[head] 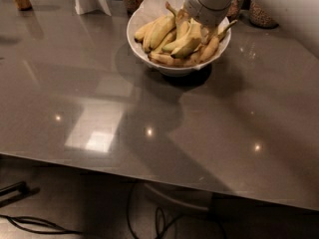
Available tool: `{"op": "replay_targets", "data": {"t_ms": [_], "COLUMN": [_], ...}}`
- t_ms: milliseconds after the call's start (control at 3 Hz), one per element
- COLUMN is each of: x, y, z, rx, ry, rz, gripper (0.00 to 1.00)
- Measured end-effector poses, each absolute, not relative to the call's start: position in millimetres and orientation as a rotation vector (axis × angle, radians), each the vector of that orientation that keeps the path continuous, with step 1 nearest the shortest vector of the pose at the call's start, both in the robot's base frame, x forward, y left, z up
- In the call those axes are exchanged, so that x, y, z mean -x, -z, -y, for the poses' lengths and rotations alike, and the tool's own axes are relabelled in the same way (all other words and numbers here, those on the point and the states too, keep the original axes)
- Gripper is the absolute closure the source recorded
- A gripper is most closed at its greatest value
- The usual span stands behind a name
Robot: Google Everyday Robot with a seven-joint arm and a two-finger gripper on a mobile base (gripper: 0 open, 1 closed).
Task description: Pick banana from white bowl
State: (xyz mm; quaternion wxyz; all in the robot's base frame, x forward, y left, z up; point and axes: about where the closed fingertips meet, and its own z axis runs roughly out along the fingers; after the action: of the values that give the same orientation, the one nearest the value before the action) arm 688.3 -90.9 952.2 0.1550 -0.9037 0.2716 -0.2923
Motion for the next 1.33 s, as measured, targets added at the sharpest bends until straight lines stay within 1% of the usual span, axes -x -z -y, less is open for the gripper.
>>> {"op": "replay_targets", "data": {"t_ms": [667,1000,1333], "x": [-698,-697,-685], "y": [-940,-940,-948], "z": [78,78,85], "rx": [2.613,2.613,2.572], "ry": [0.803,0.804,0.820], "rz": [-0.757,-0.758,-0.813], "gripper": [0.44,0.63,0.87]}}
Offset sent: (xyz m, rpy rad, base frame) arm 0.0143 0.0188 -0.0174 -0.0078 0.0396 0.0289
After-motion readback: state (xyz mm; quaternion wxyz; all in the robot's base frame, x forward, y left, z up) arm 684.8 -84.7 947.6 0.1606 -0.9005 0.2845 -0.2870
